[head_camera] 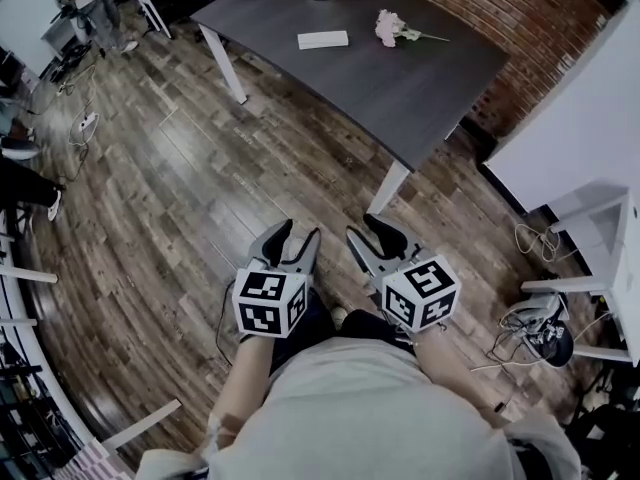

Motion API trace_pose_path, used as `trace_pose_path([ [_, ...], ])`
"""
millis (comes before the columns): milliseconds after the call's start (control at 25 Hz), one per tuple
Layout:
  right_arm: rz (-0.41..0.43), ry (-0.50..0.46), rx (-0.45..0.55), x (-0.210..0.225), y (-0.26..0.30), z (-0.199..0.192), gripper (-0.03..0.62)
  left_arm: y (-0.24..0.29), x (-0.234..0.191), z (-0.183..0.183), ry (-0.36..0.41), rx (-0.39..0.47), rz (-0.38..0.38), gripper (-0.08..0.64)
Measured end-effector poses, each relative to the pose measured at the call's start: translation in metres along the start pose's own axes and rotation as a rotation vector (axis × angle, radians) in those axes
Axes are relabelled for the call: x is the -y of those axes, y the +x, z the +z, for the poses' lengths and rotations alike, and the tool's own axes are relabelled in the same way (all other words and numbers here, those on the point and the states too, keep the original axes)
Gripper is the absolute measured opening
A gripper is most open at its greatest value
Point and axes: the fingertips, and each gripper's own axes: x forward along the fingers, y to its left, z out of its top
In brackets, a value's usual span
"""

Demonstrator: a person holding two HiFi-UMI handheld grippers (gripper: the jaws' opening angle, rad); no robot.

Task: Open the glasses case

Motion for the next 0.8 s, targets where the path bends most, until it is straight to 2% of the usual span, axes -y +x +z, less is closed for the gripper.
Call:
trace_pose_path([
  [120,0.000,-0.006,0.004,0.009,0.028,0.015,0.150,0.023,-0.025,0.009,-0.012,-0.008,0.005,0.216],
  [320,-0.007,-0.023,-0.013,0.028,0.083,0.037,0.158,0.057,-0.071,0.033,0.004,-0.035,-0.027,0.217],
  [560,-0.086,-0.004,-0.004,0.056,0.141,0.073,0.158,0.098,-0.129,0.075,0.021,-0.047,-0.085,0.216],
  [800,-0.165,0.028,0.009,0.087,0.189,0.101,0.158,0.135,-0.170,0.115,0.051,-0.036,-0.137,0.216],
])
